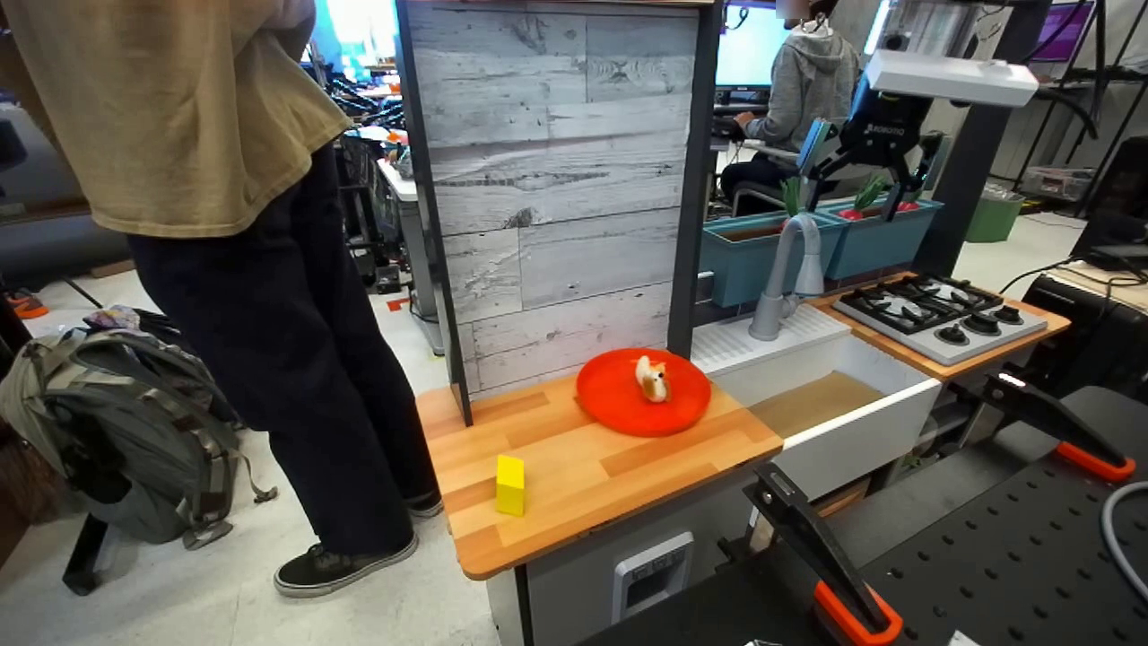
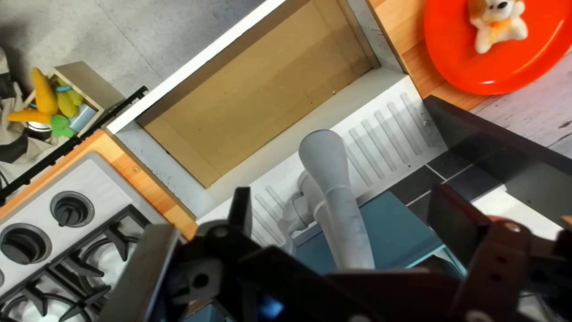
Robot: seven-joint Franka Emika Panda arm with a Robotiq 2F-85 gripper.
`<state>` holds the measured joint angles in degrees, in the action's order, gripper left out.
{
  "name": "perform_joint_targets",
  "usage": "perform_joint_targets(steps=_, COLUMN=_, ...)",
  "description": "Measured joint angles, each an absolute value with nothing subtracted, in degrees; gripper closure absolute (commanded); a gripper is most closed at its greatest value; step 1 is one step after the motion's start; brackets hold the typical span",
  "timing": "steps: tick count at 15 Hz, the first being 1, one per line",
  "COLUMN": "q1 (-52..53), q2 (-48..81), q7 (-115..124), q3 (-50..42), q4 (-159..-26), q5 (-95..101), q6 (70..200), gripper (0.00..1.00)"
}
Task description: Turn the faucet to the left
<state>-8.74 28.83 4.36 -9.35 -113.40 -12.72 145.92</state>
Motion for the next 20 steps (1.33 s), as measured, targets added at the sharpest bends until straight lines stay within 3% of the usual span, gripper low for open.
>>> perform_joint_targets(steps=5, q1=-9.0, q2=35.2, q7=6.9, q3=-9.6, q4=-108.4, q5=-11.4, q6=145.6, gripper=0.0)
perform_joint_targets(steps=6, q1=-9.0, q2=36.4, q7=7.4, q3=-9.7, q4=-107.3, q5=-11.2, q6=145.5, gripper=0.25)
perform_joint_targets(steps=8, q1=-9.0, q2=38.3, q7=8.3, q3=-9.8, q4=-105.4, q5=-10.8, q6=145.4, gripper=0.33)
perform_joint_targets(steps=16, q1=-8.4, q2=41.3, q7=9.4, q3=-9.4, q4=-101.2, q5=-10.5, q6=144.3, gripper=0.94)
perform_joint_targets(steps=17, q1=-8.4, q2=41.3, q7=9.5, q3=-9.3, q4=-100.9, q5=-10.5, q6=143.8, gripper=0.97)
perform_joint_targets(steps=20, q1=-8.7, q2=41.6, q7=9.7, q3=-8.9, q4=-99.8, q5=-10.7, q6=142.3, gripper=0.94)
